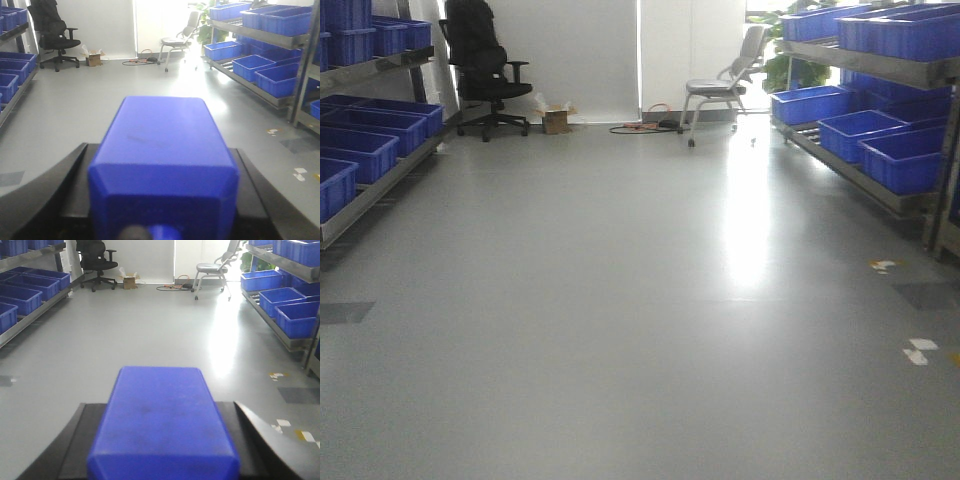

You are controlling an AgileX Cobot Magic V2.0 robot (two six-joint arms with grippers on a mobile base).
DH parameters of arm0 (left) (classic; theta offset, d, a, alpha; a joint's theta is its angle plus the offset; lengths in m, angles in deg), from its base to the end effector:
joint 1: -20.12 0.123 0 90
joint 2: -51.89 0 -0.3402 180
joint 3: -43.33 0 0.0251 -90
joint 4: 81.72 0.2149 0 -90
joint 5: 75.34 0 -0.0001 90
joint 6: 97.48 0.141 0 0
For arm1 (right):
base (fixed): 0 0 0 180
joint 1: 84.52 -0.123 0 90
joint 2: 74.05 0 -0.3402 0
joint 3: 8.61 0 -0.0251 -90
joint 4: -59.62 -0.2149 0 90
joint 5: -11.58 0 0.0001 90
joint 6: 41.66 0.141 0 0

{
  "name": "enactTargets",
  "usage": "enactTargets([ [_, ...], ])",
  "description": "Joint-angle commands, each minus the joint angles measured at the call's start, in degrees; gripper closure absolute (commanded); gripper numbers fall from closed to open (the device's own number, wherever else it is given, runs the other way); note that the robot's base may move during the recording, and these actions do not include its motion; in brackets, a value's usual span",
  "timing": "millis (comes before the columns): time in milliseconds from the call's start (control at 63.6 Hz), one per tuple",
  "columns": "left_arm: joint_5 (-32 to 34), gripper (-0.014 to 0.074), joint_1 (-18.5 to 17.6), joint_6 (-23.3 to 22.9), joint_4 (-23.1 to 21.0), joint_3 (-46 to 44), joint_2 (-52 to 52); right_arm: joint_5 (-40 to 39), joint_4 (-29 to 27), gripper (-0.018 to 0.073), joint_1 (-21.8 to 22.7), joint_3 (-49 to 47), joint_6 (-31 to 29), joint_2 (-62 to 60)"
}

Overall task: Pick and sort blue part to right shelf
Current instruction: 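Drive the base up to the shelf of blue bins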

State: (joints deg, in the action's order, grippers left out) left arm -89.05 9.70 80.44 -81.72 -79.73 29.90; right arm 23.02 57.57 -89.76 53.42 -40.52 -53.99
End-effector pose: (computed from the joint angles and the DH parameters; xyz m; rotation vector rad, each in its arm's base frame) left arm 0.0310 -0.0057 0.3097 0.1178 1.6152 -0.1684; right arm 0.0303 0.0038 0.2854 -0.0353 1.6332 0.1181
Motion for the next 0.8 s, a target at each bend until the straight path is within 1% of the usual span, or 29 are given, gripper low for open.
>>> enactTargets([
  [0, 5.4, 0.0260, 0.0, -0.5, 0.0, -1.6, -0.4, -5.3, 0.2, 0.0129, 0.3, -1.7, -0.4, 0.5],
  [786, 5.4, 0.0260, 0.0, -0.5, 0.0, -1.6, -0.4, -5.3, 0.2, 0.0129, 0.3, -1.7, -0.4, 0.5],
])
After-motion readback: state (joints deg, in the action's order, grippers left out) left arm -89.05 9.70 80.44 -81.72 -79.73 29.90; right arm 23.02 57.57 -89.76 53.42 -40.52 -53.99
